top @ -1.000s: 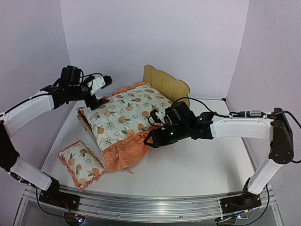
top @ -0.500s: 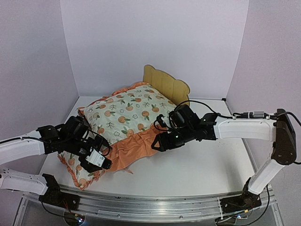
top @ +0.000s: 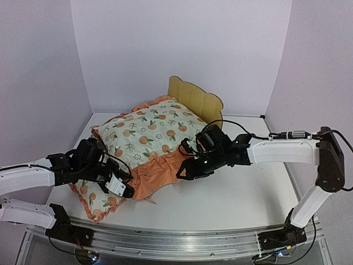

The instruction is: Set up the pet bed

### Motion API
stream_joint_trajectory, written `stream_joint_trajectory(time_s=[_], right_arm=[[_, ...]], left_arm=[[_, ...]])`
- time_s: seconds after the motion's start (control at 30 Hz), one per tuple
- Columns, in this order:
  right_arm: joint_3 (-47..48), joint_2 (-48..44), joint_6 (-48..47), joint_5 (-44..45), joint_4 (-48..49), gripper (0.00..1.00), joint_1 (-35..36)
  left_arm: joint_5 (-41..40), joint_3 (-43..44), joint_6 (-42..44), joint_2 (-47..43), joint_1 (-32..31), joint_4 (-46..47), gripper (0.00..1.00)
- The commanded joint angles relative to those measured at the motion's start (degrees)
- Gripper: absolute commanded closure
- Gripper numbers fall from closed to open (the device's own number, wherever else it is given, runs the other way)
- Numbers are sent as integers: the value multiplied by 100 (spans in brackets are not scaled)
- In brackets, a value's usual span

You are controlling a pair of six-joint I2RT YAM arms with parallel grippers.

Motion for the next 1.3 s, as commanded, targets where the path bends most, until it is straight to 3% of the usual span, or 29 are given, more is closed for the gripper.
stream_joint_trajectory(time_s=[0.0, 0.07, 0.33, 0.57, 0.9, 1.1, 1.27], right_arm=[[-52, -62, -64, -220, 200, 52, 82], [-127, -124, -210, -224, 267, 53, 166], [-900, -264, -987, 85, 1932, 56, 794], [-783, 685, -1193, 62, 3500, 53, 1236], [-934, 1730, -1254, 819, 5243, 52, 1299], [-964, 2505, -2292, 1654, 6646, 53, 1299], [-767, 3178, -3031, 2107, 7191, 55, 1299]], left_arm=[[208, 635, -723, 144, -16, 54, 94], [241, 883, -1243, 238, -15, -75, 100], [46, 1990, -3451, 977, -2, -429, 100], [-119, 2168, -4929, 1237, 12, -420, 100], [-456, 1907, -5414, 1199, 127, -279, 100], [-353, 2033, -5658, 1322, 247, -394, 100], [-299, 2093, -5717, 1407, 254, -385, 100]])
